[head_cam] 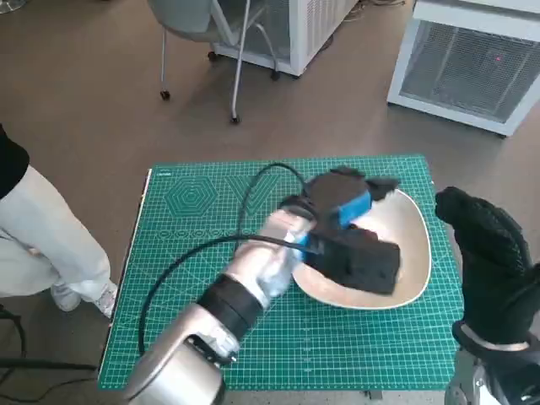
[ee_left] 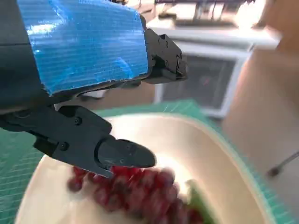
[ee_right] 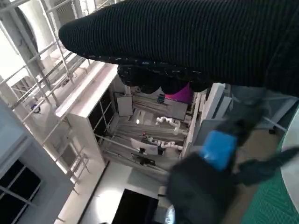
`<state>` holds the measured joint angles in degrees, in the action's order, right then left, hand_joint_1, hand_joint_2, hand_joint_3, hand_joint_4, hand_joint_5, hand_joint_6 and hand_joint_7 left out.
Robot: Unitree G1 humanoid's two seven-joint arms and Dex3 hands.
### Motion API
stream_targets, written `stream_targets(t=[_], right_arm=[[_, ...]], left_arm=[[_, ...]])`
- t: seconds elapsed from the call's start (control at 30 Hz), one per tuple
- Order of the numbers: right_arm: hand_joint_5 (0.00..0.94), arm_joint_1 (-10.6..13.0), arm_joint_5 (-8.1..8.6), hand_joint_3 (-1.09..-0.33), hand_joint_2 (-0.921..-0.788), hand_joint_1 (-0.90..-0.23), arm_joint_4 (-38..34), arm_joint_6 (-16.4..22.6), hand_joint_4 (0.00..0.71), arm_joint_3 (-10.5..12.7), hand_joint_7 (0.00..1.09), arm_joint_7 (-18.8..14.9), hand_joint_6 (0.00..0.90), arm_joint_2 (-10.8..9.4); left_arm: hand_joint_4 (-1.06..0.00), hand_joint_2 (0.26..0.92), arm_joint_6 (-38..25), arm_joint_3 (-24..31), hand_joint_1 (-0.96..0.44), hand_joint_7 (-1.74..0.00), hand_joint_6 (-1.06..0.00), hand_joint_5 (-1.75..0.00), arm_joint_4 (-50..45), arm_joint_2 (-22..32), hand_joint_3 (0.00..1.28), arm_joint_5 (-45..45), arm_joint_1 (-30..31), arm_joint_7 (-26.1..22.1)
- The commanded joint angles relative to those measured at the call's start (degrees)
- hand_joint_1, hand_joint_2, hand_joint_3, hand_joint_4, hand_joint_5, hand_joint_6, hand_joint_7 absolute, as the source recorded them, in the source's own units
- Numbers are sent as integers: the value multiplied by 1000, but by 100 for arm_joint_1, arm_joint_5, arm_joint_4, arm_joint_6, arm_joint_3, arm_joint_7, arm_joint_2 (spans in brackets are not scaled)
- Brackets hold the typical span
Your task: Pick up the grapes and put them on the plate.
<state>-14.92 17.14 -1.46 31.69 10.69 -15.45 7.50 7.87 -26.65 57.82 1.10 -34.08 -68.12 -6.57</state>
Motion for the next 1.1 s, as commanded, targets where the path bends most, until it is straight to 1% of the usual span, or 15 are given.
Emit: stream_targets(t=[0.03, 0.1, 0.17, 0.33, 0.43, 0.5, 0.6, 0.73, 0.83, 0.87, 0.9, 0.93, 0.97, 1.03, 1.1], right_arm=[[3, 1, -103, -557, -921, -515, -142, -23, 449, -41, 607, 51, 74, -60], [4, -6, -111, -557, -921, -514, -151, -29, 450, -53, 607, 54, 74, -74], [5, -11, -112, -557, -921, -513, -155, -35, 452, -64, 606, 53, 74, -85], [6, -26, -93, -556, -921, -512, -150, -62, 454, -76, 602, 37, 73, -90], [6, -31, -88, -556, -921, -512, -149, -69, 454, -75, 600, 32, 73, -90], [6, -43, -86, -555, -921, -513, -149, -80, 455, -78, 599, 33, 75, -91], [6, -60, -96, -553, -921, -518, -141, -96, 455, -90, 597, 43, 78, -99], [6, -75, -125, -552, -921, -522, -129, -101, 456, -102, 594, 66, 81, -112], [6, -86, -134, -551, -921, -523, -130, -101, 456, -101, 592, 76, 82, -110], [6, -88, -136, -551, -921, -523, -127, -103, 456, -101, 591, 80, 83, -109], [6, -90, -138, -551, -921, -522, -125, -103, 456, -102, 591, 85, 83, -111], [6, -92, -140, -551, -921, -521, -125, -102, 456, -105, 590, 89, 83, -114], [6, -94, -143, -551, -921, -521, -126, -100, 457, -109, 589, 93, 83, -120], [6, -101, -148, -551, -921, -518, -137, -92, 457, -117, 587, 98, 84, -132], [6, -107, -157, -551, -921, -516, -154, -80, 458, -124, 585, 100, 84, -144]], left_arm=[[-167, 921, 234, 477, -697, -11, -260, -2, 26, 107, 312, 686, 118, -580], [-162, 921, 238, 649, -705, -9, -257, -1, 9, 143, 352, 920, 157, -730], [-161, 921, 261, 777, -713, -7, -255, -1, -56, 198, 384, 1075, 231, -751], [-157, 921, 438, 959, -724, -5, -254, 0, -361, 405, 442, 1182, 504, -471], [-156, 921, 478, 1020, -726, -5, -254, 0, -480, 459, 455, 1206, 596, -403], [-159, 921, 656, 1217, -728, -7, -258, -2, -678, 578, 460, 1359, 802, -268], [-172, 921, 1139, 1623, -727, -12, -270, -8, -1020, 794, 472, 1696, 1253, -45], [-165, 921, 2217, 1917, -686, -11, -270, -4, -1058, 1008, 495, 1873, 1824, 405], [-145, 921, 2991, 2111, -651, -4, -252, -1, -820, 1102, 499, 2130, 2056, 420], [-139, 921, 3201, 2198, -642, -3, -247, -1, -731, 1112, 499, 2297, 2108, 311], [-134, 921, 3341, 2311, -633, -2, -242, 0, -672, 1098, 498, 2558, 2165, 92], [-130, 921, 3433, 2446, -624, -1, -238, 0, -633, 1066, 493, 2888, 2226, -210], [-126, 921, 3443, 2622, -614, -1, -234, 0, -639, 1013, 486, 3339, 2311, -637], [-120, 921, 3205, 2965, -593, -3, -232, -1, -763, 895, 462, 4260, 2487, -1523], [-122, 921, 2665, 3245, -575, -7, -239, -3, -1036, 807, 438, 5053, 2666, -2243]])
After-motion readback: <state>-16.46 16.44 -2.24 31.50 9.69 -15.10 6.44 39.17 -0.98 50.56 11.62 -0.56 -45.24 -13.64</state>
